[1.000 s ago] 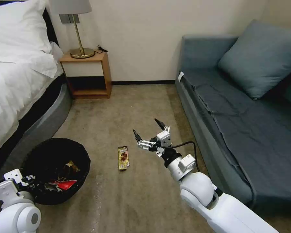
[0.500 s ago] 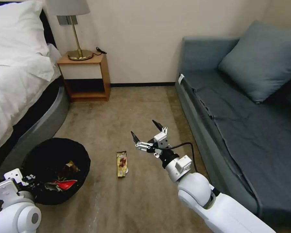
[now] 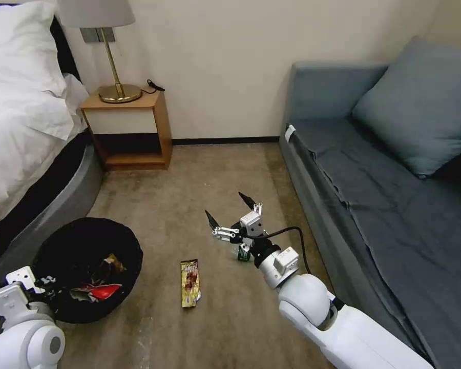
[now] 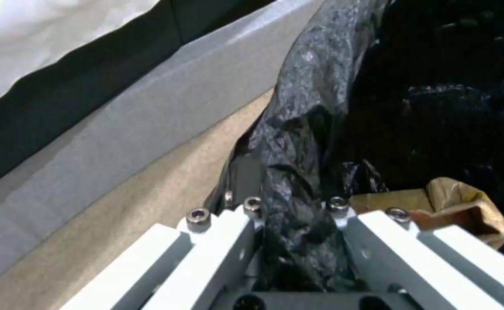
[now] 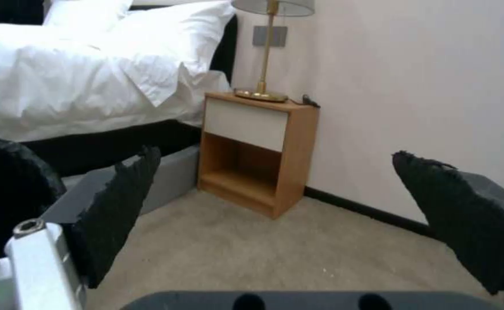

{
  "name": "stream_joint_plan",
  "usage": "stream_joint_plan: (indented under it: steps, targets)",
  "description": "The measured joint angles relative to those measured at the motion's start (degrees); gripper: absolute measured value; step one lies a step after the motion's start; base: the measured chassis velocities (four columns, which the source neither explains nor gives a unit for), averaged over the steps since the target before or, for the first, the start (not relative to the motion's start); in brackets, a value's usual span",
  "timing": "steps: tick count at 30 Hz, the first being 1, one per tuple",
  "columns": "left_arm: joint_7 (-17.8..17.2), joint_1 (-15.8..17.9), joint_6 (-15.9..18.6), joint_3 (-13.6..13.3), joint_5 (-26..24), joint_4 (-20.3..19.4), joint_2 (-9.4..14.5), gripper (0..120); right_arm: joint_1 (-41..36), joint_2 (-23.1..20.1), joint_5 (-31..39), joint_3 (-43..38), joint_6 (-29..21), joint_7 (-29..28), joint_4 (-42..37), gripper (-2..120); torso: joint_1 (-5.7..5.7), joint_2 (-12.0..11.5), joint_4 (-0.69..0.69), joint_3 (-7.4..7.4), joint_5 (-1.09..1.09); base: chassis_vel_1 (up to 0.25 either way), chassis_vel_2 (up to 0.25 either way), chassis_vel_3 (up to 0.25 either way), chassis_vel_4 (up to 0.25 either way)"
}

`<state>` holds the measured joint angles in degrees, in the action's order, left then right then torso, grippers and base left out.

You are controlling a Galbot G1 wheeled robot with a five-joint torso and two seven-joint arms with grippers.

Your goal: Pick up the trash bin, then pick up the garbage on the floor and place it into the trash bin.

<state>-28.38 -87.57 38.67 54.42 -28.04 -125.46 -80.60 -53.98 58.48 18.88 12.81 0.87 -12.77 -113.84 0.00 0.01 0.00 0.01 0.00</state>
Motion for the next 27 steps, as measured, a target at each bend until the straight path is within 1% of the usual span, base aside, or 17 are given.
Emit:
stream_joint_plan:
  steps: [4,13,15,16,18,19,21,22,24,25,27]
  targets:
    - [0.0,0.1,0.0,0.0,0.0,0.0,0.0,3,0.2,0.0,-0.4,0.4,0.2,0.0,0.3,100,0.00,0.0,0.00,0.00,0.00,-0.089,0.072,0.060,-0.082]
    - [0.0,0.2,0.1,0.0,-0.1,0.0,0.1,3,0.8,0.1,0.6,1.1,-0.5,-0.8,0.8,100,0.00,0.0,0.00,-0.01,0.00,0.000,0.000,0.000,0.000]
    - [0.0,0.2,0.2,-0.1,-0.1,-0.2,0.1,3,1.8,-0.1,5.1,1.9,-3.1,-2.0,0.9,100,0.00,0.0,0.00,-0.01,0.00,0.000,0.000,0.000,0.000]
    - [0.0,0.2,0.2,-0.1,-0.1,-0.2,0.1,3,1.8,-0.1,5.1,1.9,-3.1,-2.0,0.9,100,0.00,0.0,0.00,-0.01,0.00,0.000,0.000,0.000,0.000]
    - [0.0,0.2,0.2,-0.1,0.0,-0.5,0.1,3,3.3,-0.3,9.4,3.3,-7.1,-4.1,1.8,100,0.00,0.0,-0.01,-0.01,0.00,0.000,0.000,0.000,0.000]
    - [0.0,0.1,0.2,-0.1,0.0,-0.7,0.1,3,4.7,-0.2,12.9,4.5,-9.5,-5.7,2.6,100,0.00,0.0,-0.01,-0.01,0.00,0.000,0.000,0.000,0.000]
    - [0.0,0.1,0.2,-0.1,0.0,-0.7,0.1,3,4.8,-0.2,13.3,4.6,-9.7,-5.8,2.7,100,0.00,0.0,-0.01,-0.01,0.01,0.000,0.000,0.000,0.000]
    - [0.0,0.0,0.2,-0.2,0.0,-0.9,0.0,3,7.9,0.5,22.7,6.9,-15.3,-9.3,4.1,100,0.00,0.0,-0.01,-0.01,-0.01,0.000,0.000,0.000,0.000]
    - [0.0,-0.3,0.2,-0.3,0.1,-1.3,-0.1,3,11.4,2.2,32.6,9.7,-20.9,-12.8,6.4,100,0.00,0.0,0.00,0.00,-0.01,0.000,0.000,0.000,0.000]
    - [0.0,-0.3,0.2,-0.3,0.1,-1.3,-0.1,3,11.4,2.2,32.6,9.7,-20.9,-12.8,6.4,100,0.00,0.0,0.00,0.00,-0.01,0.000,0.000,0.000,0.000]
    - [0.0,-0.5,0.2,-0.2,0.1,-1.6,-0.1,3,14.2,4.3,38.8,12.1,-24.5,-15.7,9.4,100,0.00,0.0,0.00,0.00,-0.01,0.000,0.000,0.000,0.000]
